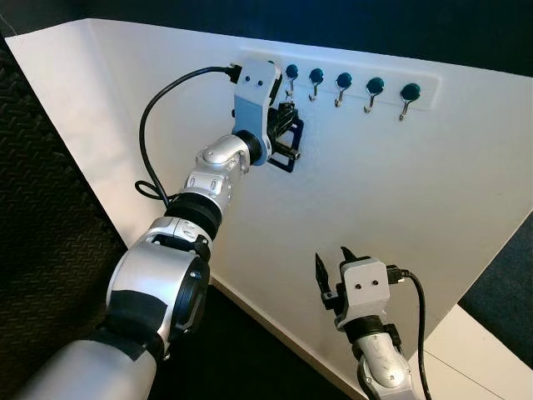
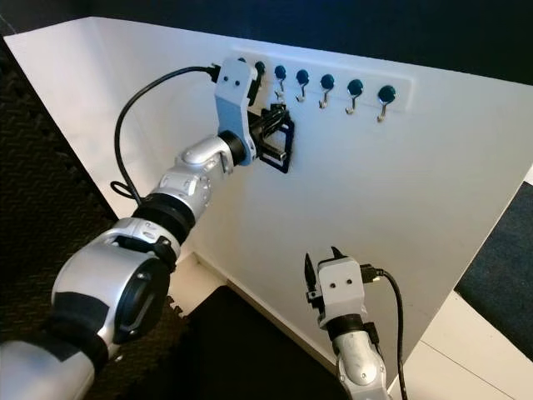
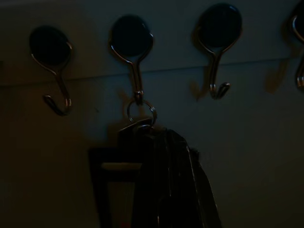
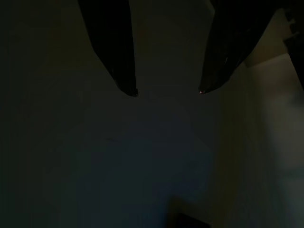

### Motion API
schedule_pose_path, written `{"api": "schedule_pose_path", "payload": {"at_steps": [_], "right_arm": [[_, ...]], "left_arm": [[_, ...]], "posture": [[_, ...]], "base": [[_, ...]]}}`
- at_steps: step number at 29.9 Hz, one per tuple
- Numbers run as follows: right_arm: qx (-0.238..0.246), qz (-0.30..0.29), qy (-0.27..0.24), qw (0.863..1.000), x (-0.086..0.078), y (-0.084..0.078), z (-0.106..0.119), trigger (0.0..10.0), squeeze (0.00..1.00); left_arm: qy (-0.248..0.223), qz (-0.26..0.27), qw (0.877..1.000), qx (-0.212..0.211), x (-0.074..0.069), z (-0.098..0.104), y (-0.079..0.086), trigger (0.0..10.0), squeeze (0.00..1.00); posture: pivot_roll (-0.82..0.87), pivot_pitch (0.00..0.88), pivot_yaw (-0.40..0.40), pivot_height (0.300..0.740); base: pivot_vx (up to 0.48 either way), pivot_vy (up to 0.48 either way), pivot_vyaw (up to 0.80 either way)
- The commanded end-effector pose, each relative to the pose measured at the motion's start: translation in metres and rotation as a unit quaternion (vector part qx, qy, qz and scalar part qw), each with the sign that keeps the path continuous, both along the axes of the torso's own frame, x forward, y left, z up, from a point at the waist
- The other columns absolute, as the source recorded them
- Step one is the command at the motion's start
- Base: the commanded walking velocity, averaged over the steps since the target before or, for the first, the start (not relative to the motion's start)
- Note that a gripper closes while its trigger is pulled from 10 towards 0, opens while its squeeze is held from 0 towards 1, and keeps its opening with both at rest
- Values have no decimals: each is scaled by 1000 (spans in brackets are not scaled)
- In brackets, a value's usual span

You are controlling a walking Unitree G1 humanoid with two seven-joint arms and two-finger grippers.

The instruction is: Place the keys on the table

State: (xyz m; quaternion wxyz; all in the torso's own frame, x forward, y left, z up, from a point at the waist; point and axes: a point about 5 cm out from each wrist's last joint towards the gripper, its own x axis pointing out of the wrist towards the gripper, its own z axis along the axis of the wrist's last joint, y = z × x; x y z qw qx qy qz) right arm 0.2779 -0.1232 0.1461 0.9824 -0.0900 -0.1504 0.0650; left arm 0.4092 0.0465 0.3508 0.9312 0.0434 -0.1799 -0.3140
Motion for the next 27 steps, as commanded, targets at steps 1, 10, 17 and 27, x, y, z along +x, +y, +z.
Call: {"api": "schedule_pose_path", "payload": {"at_steps": [1,10,17,27], "right_arm": [[5,0,7,1000,-1,2,-2,10000,0],[5,-1,9,1000,-1,1,-3,10000,0],[5,2,10,1000,-1,2,-3,10000,0],[3,4,10,1000,-3,3,-3,10000,0]], "left_arm": [[-21,8,1000,7,-1,9,1,10000,0],[-47,21,999,3,-2,18,11,10000,1000],[-39,24,999,2,-1,14,12,10000,0],[-19,54,998,17,3,5,8,10000,0]], "posture": [[-30,200,121,740],[-28,199,119,740],[-26,197,116,740],[-37,204,119,740]], "base": [[0,0,0],[0,0,0],[0,0,0],[0,0,0]]}}
